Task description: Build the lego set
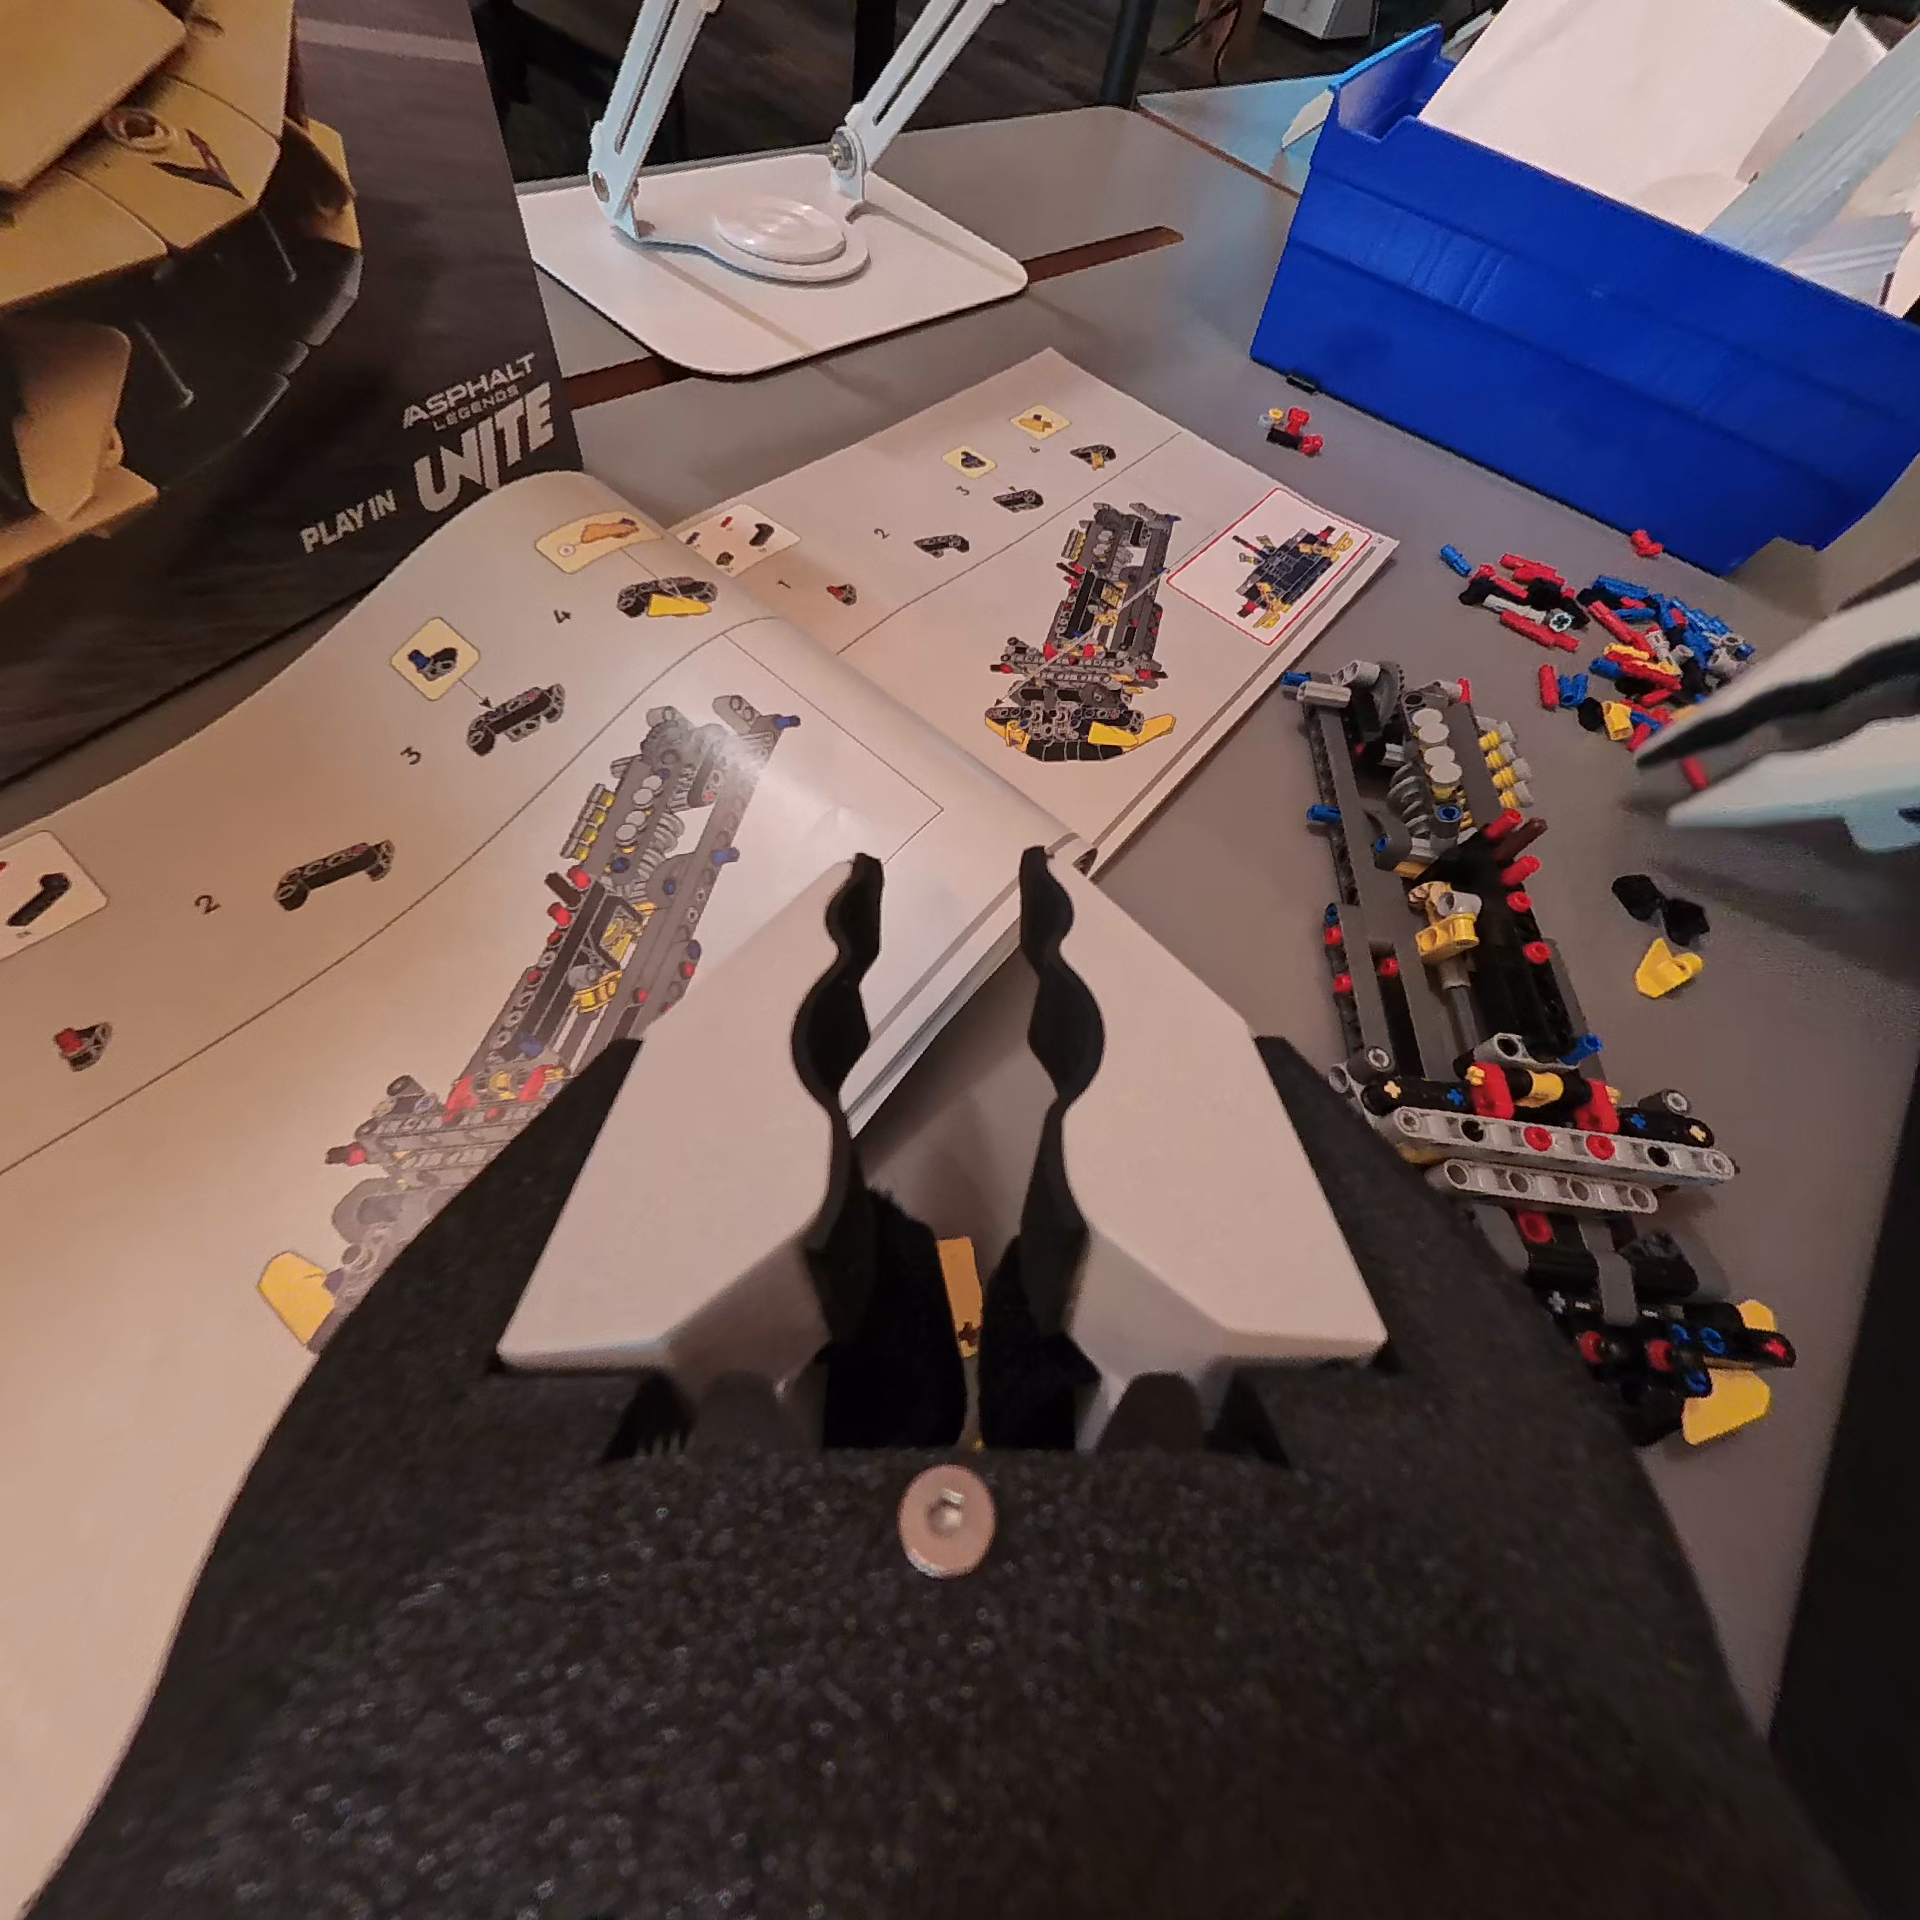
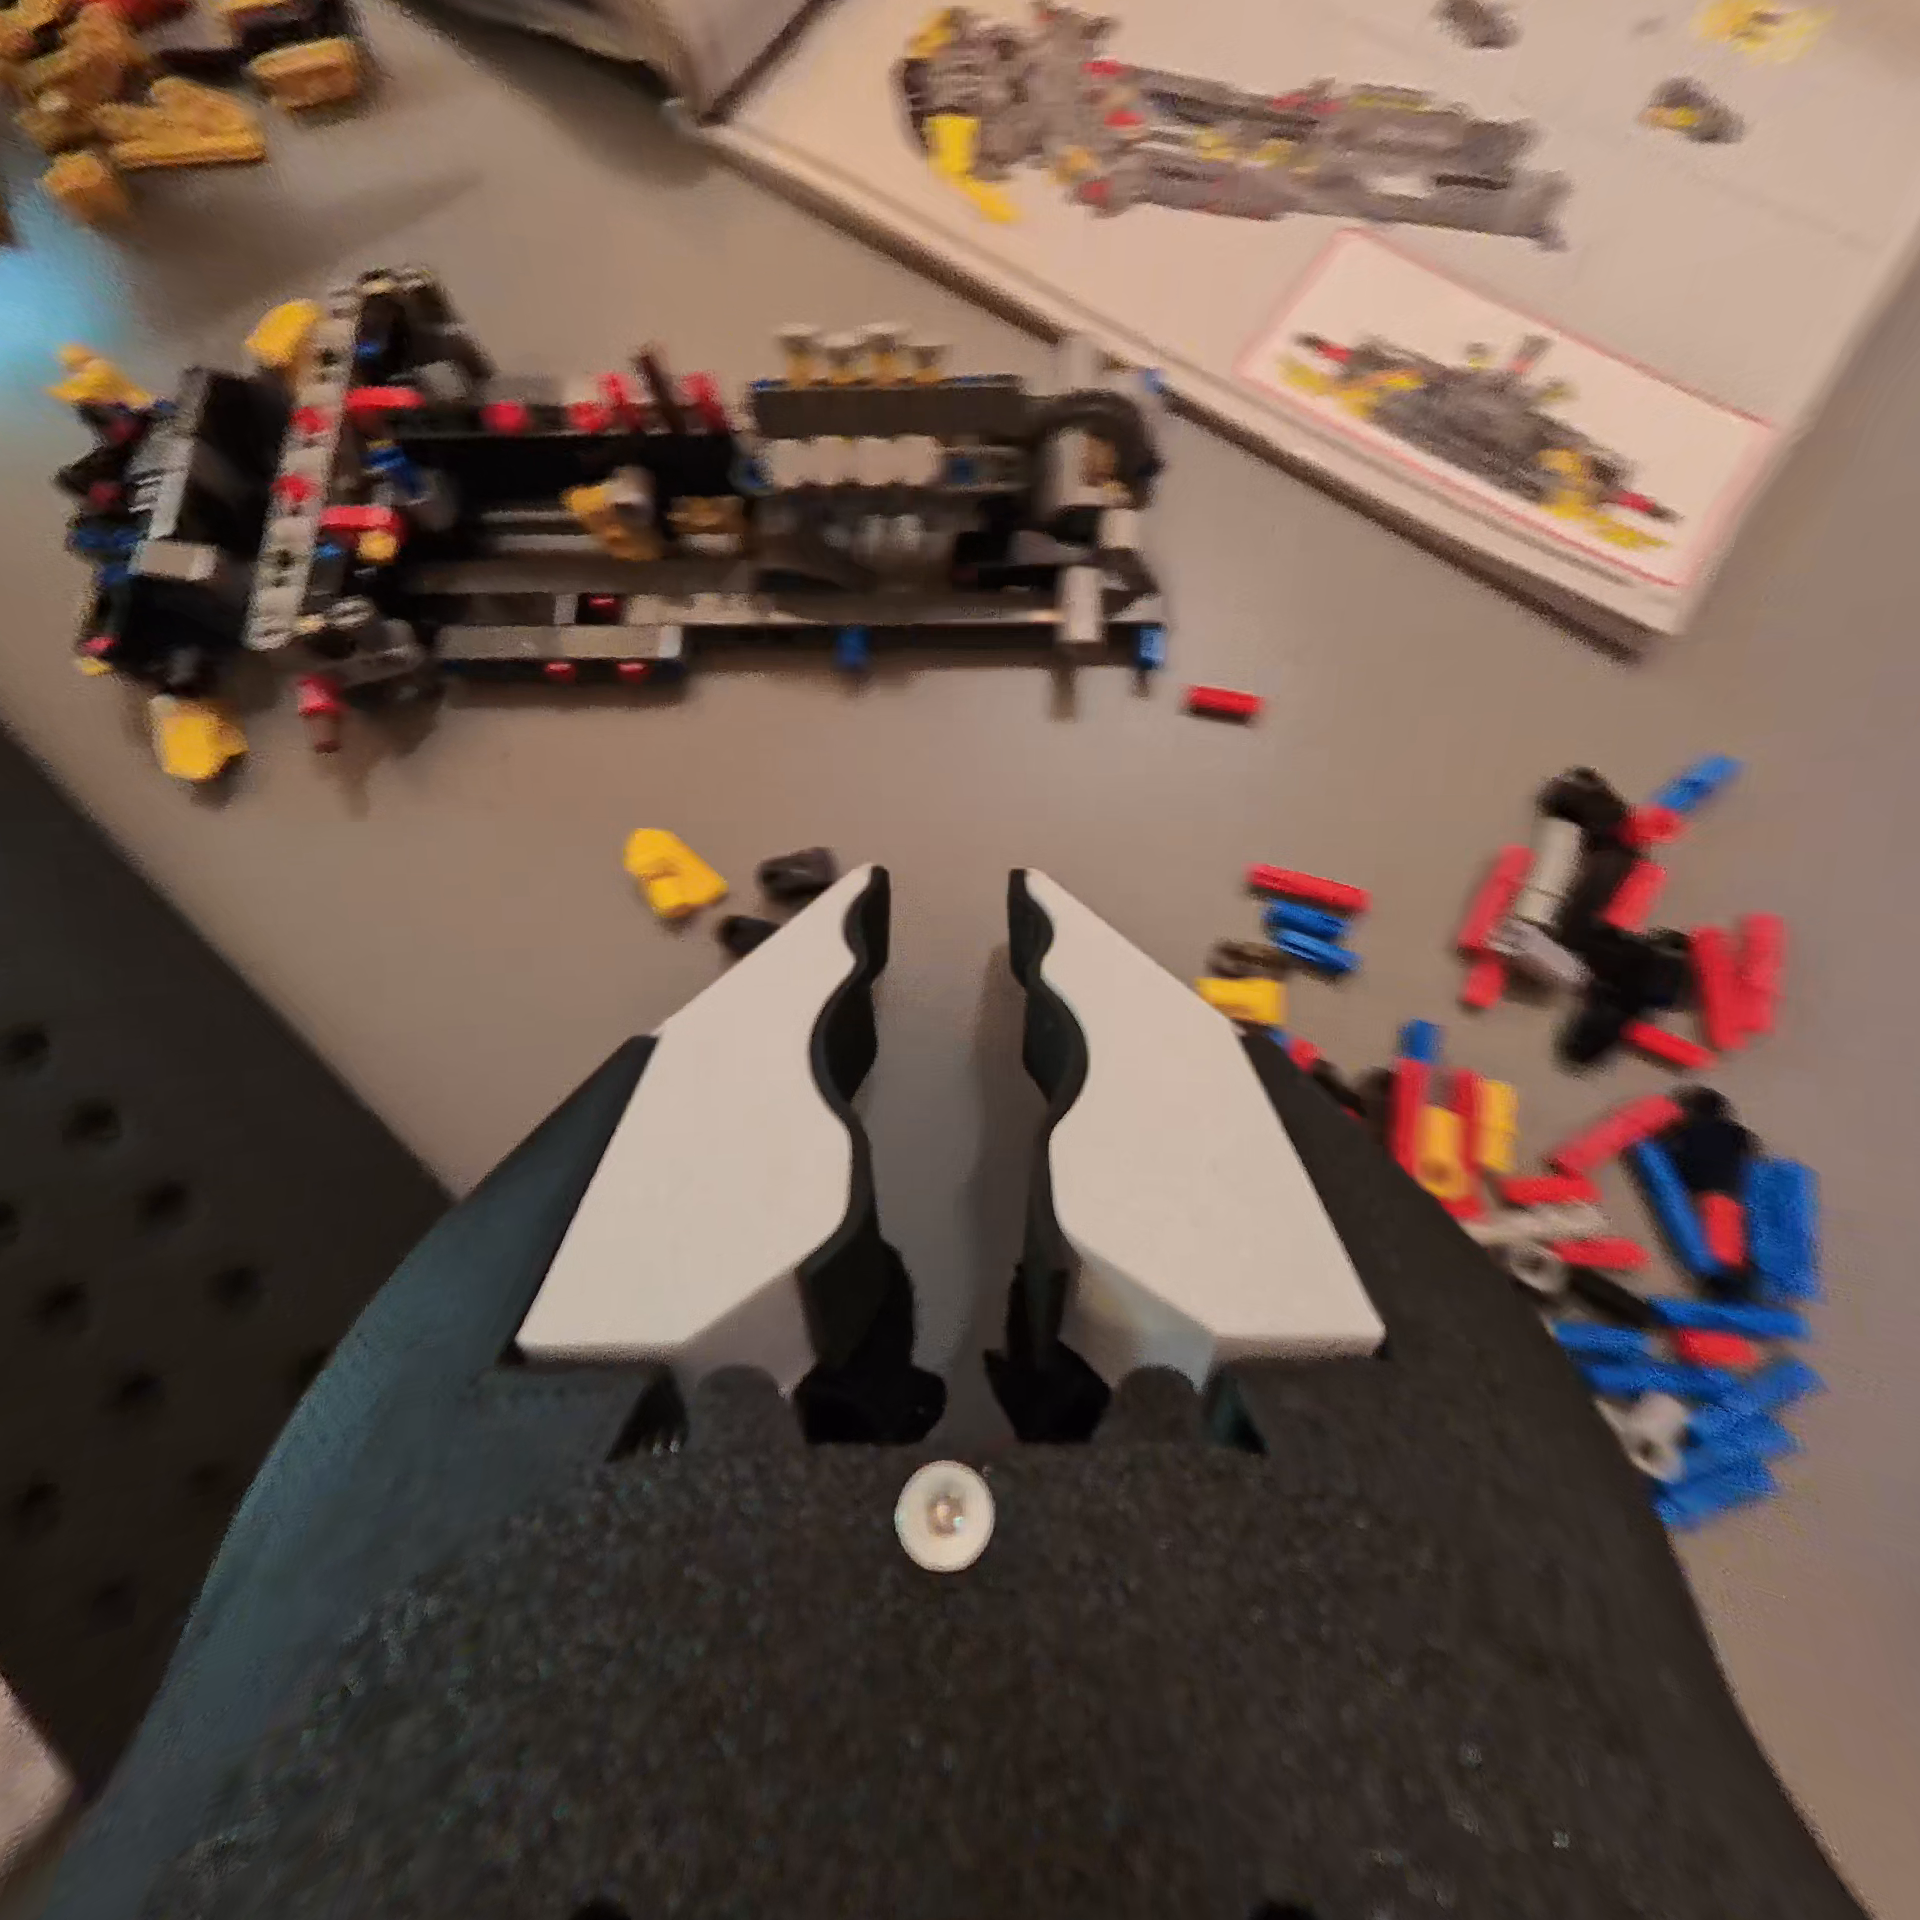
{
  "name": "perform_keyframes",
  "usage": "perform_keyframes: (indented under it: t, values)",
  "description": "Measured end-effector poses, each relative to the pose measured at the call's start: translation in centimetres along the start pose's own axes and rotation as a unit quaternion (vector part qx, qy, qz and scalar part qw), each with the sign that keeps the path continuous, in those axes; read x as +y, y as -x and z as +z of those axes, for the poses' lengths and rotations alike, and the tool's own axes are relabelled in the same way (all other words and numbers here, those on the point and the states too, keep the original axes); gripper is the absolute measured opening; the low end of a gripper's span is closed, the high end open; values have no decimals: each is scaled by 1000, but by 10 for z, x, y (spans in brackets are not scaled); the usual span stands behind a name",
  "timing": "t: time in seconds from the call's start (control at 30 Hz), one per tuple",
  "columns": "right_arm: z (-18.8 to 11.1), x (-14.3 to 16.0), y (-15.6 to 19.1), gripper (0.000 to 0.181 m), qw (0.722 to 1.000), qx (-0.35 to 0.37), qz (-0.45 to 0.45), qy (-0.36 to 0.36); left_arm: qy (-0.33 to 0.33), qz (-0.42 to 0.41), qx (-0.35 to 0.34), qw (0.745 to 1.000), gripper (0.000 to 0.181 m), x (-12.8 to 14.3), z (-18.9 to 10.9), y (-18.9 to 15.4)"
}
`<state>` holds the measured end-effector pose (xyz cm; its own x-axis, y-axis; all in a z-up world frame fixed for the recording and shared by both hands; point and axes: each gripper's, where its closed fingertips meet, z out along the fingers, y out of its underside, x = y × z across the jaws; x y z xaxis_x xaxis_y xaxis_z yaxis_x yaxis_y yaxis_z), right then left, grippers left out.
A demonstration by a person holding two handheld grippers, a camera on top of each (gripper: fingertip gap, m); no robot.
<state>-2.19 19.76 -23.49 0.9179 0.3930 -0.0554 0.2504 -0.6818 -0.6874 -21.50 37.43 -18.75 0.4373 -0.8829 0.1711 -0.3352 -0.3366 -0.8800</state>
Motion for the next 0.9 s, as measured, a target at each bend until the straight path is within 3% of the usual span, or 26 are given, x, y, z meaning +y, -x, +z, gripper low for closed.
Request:
perform_keyframes:
  t: [0.17, 0.4, 0.9]
  values:
    - [-2, -13, -48, 23, 996, 61, 54, -37, 5, 1, 3, 1000, 25, 2, 2, -1]
    - [33, -23, -57, 26, 997, 67, 20, -12, 9, 4, -6, 1000, 25, 5, 2, 2]
    - [37, -22, -58, 14, 998, 63, 8, -10, 6, -2, -6, 1000, 25, 3, 0, 6]
